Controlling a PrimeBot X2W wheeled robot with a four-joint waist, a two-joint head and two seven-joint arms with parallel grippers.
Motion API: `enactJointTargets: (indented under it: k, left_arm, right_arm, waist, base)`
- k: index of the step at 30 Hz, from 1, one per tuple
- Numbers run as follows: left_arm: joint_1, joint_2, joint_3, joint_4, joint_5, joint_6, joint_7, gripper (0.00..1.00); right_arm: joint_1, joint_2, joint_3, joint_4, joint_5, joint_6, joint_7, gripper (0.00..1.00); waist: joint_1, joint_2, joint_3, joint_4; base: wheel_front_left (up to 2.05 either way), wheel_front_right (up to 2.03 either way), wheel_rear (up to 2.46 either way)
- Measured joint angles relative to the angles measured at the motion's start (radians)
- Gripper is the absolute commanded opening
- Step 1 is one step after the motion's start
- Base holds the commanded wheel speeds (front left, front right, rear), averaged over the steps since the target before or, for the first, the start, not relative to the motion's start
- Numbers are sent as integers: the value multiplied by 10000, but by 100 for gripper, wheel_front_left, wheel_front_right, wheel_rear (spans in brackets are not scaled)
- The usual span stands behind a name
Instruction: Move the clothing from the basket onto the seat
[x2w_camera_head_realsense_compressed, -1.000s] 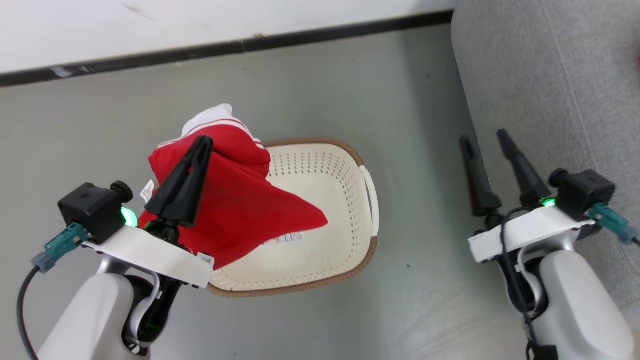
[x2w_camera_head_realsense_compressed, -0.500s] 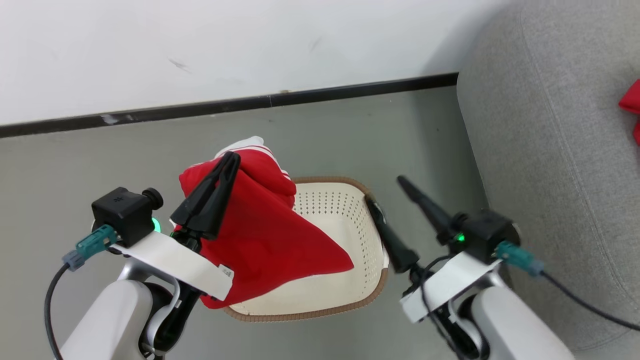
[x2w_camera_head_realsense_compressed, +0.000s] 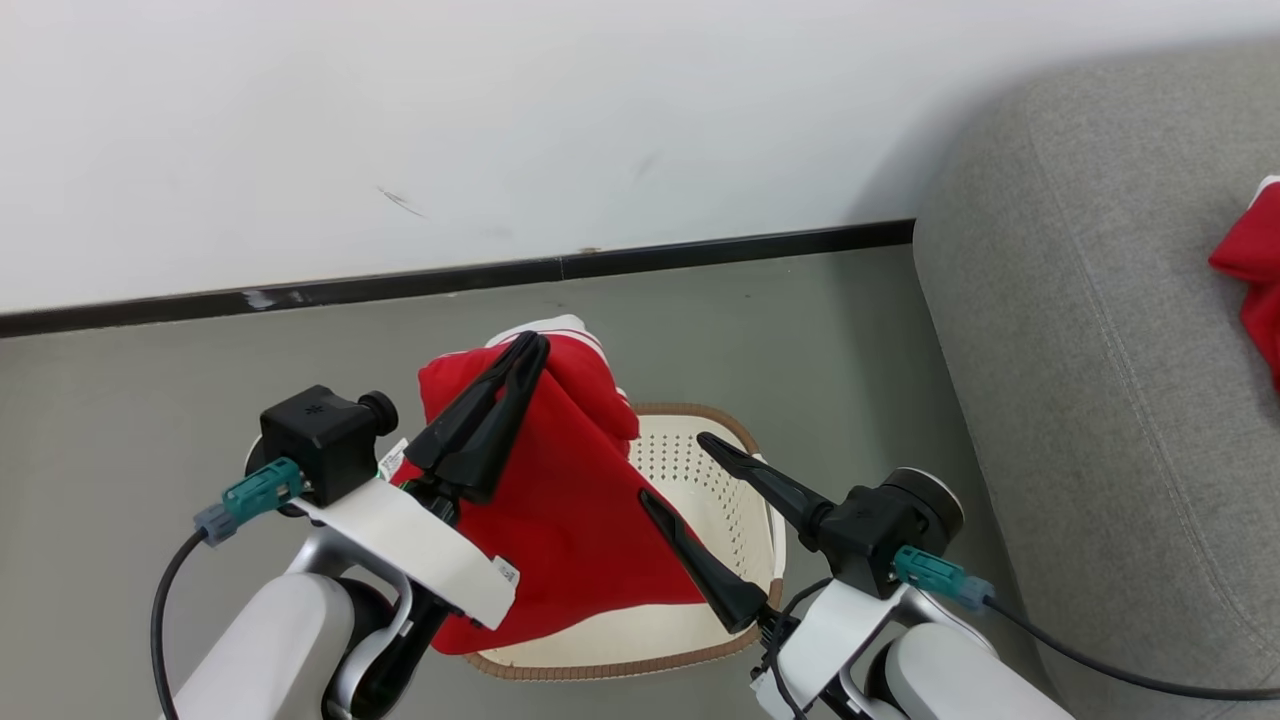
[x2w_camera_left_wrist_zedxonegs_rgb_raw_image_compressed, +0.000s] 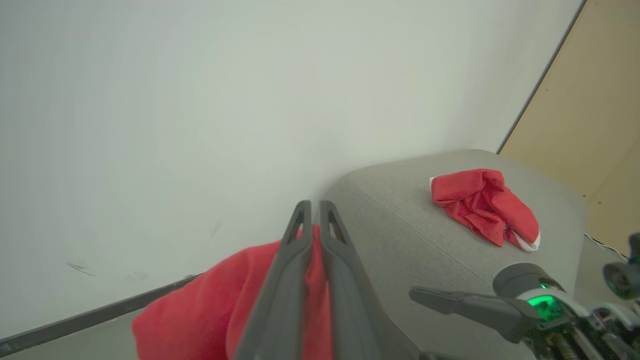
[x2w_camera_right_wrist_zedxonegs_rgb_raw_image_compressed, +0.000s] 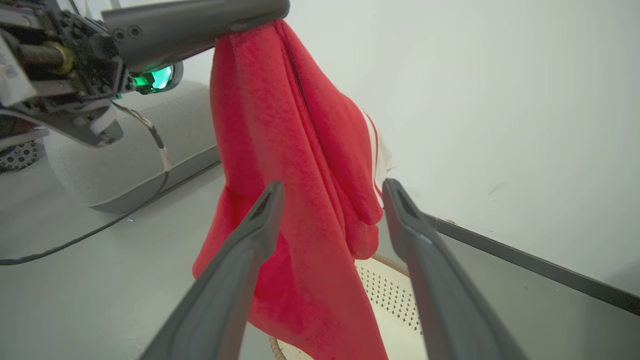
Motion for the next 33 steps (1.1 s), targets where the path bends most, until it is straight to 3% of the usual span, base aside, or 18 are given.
enactJointTargets:
  k: [15, 33]
  left_arm:
    - [133, -232, -531, -725, 10, -73, 265, 0]
    - [254, -616, -1430, -1530, -19, -247, 610, 0]
  right_arm:
    - [-245, -401, 167, -79, 73, 0, 0, 100]
    - [-232, -445, 698, -127, 589, 0, 0, 100]
  waist:
    - [0, 0, -570, 91]
    - [0, 1, -809, 248]
  base:
    - [0, 0, 0]
    - [0, 0, 0]
